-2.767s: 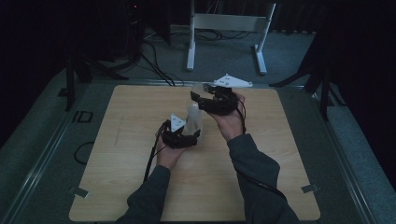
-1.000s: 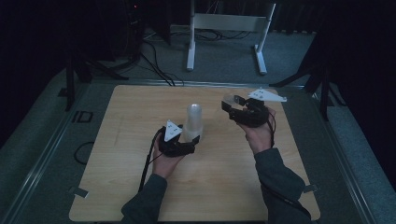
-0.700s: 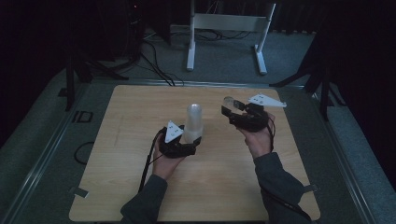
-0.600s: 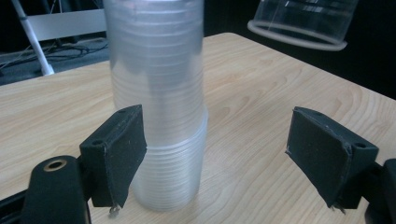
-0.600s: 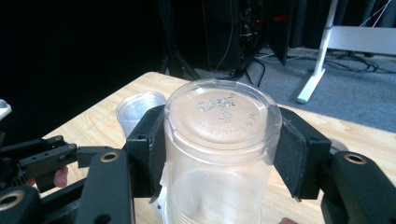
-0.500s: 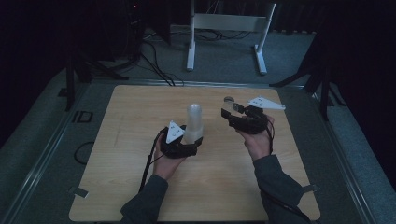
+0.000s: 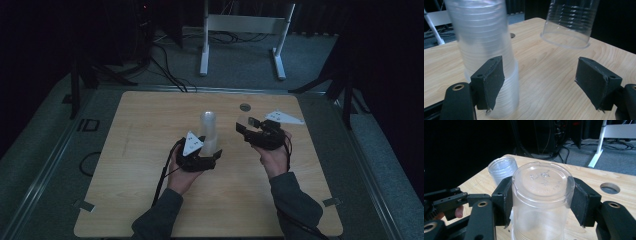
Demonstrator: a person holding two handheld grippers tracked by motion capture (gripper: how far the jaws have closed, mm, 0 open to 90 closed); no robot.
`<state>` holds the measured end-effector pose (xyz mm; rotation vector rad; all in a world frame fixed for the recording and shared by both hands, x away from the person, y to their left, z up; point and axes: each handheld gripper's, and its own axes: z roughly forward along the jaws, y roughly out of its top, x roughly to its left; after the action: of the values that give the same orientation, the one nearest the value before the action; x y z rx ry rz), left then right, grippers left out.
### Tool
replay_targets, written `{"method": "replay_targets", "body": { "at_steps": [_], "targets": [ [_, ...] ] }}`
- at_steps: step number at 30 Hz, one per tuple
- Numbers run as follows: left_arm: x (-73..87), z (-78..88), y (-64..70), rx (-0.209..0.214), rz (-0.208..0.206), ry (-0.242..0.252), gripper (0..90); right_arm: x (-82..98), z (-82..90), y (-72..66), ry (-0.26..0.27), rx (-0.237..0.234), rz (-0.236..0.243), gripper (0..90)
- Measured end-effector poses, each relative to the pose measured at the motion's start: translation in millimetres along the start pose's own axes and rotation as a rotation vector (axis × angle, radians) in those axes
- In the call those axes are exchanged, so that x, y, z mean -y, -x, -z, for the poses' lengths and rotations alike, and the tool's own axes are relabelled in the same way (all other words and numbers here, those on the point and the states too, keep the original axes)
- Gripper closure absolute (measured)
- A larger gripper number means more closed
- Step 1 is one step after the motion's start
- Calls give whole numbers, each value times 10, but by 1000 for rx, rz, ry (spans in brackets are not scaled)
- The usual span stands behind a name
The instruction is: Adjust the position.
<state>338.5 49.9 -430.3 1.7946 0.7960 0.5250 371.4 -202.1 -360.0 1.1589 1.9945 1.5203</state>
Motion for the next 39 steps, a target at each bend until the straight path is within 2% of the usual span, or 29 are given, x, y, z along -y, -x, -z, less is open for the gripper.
{"method": "replay_targets", "body": {
  "at_steps": [3,7,11,17,31,36,39],
  "targets": [
    [-10,-3,26,5,-12,-2,228,45,-13,5,-5,-5,-13,408],
    [-21,3,42,10,-20,-2,229,97,-3,36,2,-42,-67,409],
    [-30,15,51,13,-23,2,235,141,6,58,0,-58,-94,408],
    [-44,12,67,24,-27,7,238,191,12,74,-4,-54,-115,408],
    [-92,4,95,48,-40,3,240,396,-34,18,-23,-66,-165,408],
    [-91,-6,105,59,-37,-2,261,432,-34,13,-21,-72,-181,408],
    [-91,-15,106,82,-29,-7,295,458,-40,19,-22,-74,-195,408]
  ]
}}
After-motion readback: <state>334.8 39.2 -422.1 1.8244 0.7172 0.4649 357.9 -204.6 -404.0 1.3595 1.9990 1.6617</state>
